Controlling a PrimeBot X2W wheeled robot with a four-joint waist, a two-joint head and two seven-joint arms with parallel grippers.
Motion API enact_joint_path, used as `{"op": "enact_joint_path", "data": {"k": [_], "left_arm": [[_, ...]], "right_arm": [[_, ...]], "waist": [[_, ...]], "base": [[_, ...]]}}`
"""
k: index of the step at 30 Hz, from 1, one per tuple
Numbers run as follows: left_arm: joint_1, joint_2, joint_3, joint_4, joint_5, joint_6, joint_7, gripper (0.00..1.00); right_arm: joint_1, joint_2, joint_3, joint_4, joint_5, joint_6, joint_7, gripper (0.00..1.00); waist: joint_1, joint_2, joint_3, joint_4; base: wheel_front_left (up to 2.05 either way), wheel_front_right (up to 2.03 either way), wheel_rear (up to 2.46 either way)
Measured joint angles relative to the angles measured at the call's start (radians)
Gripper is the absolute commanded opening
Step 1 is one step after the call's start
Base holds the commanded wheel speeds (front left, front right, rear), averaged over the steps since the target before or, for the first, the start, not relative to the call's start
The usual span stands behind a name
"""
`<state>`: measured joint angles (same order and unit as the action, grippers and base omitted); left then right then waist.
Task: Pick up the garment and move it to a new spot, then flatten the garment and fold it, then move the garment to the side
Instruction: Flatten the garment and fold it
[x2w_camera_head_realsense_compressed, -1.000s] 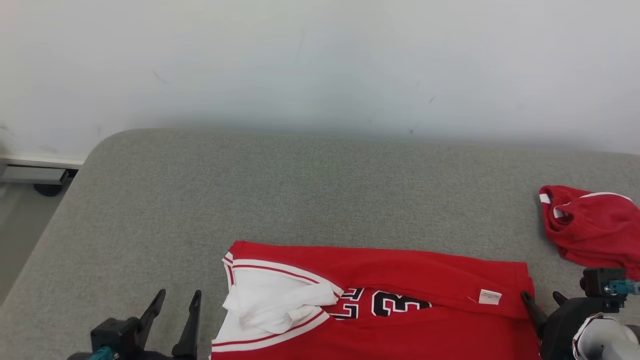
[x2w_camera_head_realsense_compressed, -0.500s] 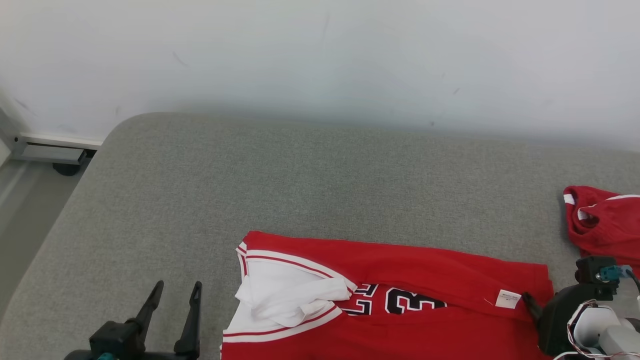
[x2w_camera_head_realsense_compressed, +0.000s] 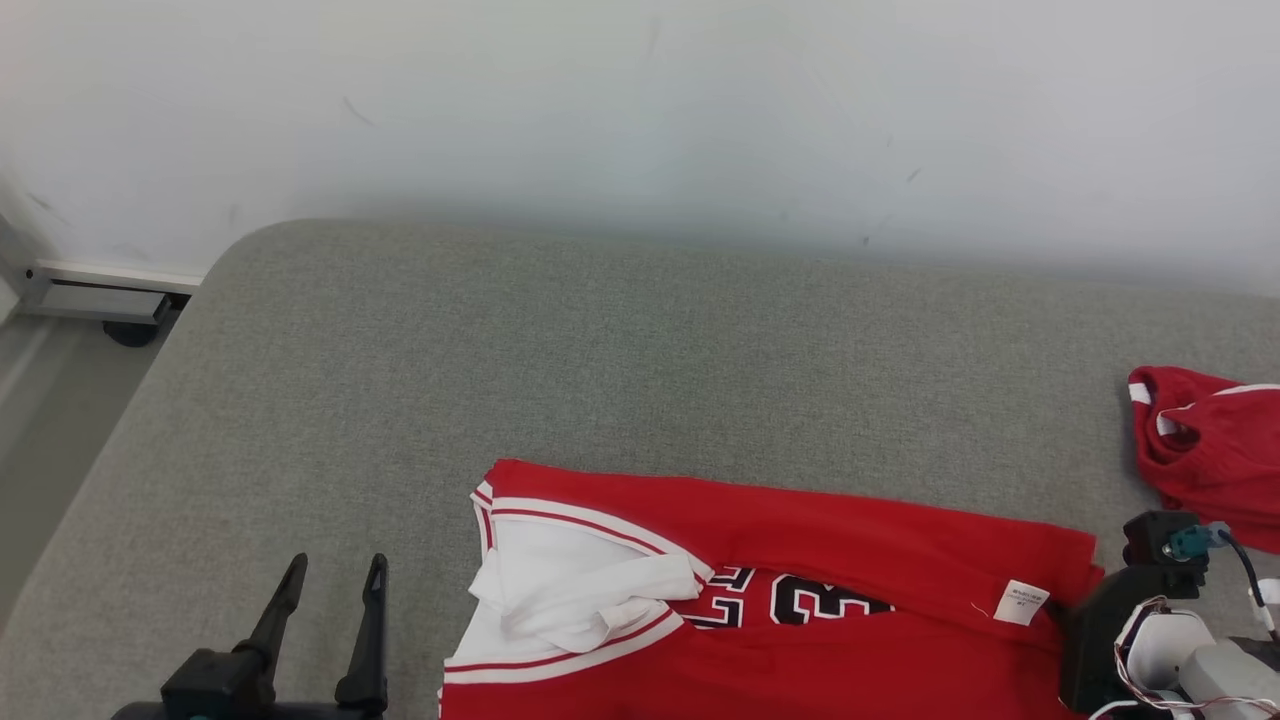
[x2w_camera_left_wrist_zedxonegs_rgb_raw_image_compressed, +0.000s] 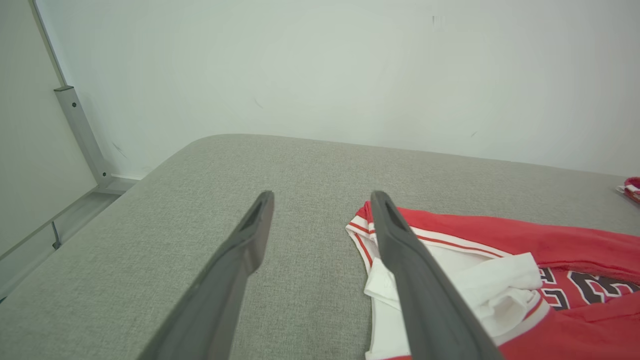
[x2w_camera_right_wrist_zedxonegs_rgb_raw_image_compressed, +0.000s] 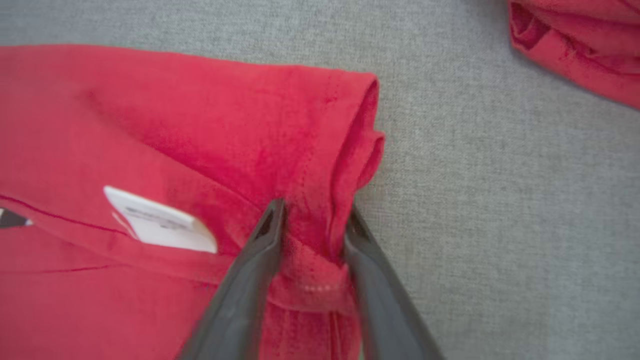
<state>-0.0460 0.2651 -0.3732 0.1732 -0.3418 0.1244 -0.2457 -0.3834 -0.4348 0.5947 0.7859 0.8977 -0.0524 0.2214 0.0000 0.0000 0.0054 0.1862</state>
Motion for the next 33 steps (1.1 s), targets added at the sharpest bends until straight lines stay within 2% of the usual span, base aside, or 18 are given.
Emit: {"op": "enact_joint_path", "data": {"k": [5, 11, 16, 20, 21, 33], "left_arm": [[0.026, -0.019, 0.019, -0.024, 0.017, 0.0, 0.012, 1.0], [0.044, -0.029, 0.039, -0.04, 0.024, 0.0, 0.027, 1.0], [0.046, -0.034, 0.054, -0.049, 0.024, 0.0, 0.039, 1.0], [0.06, -0.044, 0.054, -0.06, 0.025, 0.0, 0.048, 1.0], [0.06, -0.044, 0.054, -0.06, 0.025, 0.0, 0.048, 1.0], [0.062, -0.063, 0.032, -0.066, 0.026, 0.0, 0.08, 1.0]], "right_arm": [[-0.018, -0.002, -0.001, 0.0, 0.0, 0.017, 0.0, 0.0], [-0.037, -0.063, -0.016, -0.006, 0.0, 0.044, -0.003, 0.0], [-0.038, -0.074, -0.038, -0.041, 0.041, 0.097, 0.002, 0.0], [-0.03, -0.061, -0.077, -0.12, 0.164, 0.177, 0.06, 0.0], [-0.03, -0.061, -0.077, -0.12, 0.164, 0.177, 0.06, 0.0], [0.015, -0.006, -0.149, -0.361, 0.482, 0.178, 0.259, 0.0]], "waist": [[0.0, 0.0, -0.004, -0.011], [0.0, 0.0, -0.012, -0.023], [0.0, 0.0001, -0.02, -0.035], [0.0, 0.0001, -0.026, -0.041], [0.0, 0.0001, -0.026, -0.041], [0.0, 0.0, -0.049, -0.023]], "base": [[0.0, 0.0, 0.0], [0.0, 0.0, 0.0], [0.0, 0.0, 0.0], [0.0, 0.0, 0.0], [0.0, 0.0, 0.0], [0.0, 0.0, 0.0]]}}
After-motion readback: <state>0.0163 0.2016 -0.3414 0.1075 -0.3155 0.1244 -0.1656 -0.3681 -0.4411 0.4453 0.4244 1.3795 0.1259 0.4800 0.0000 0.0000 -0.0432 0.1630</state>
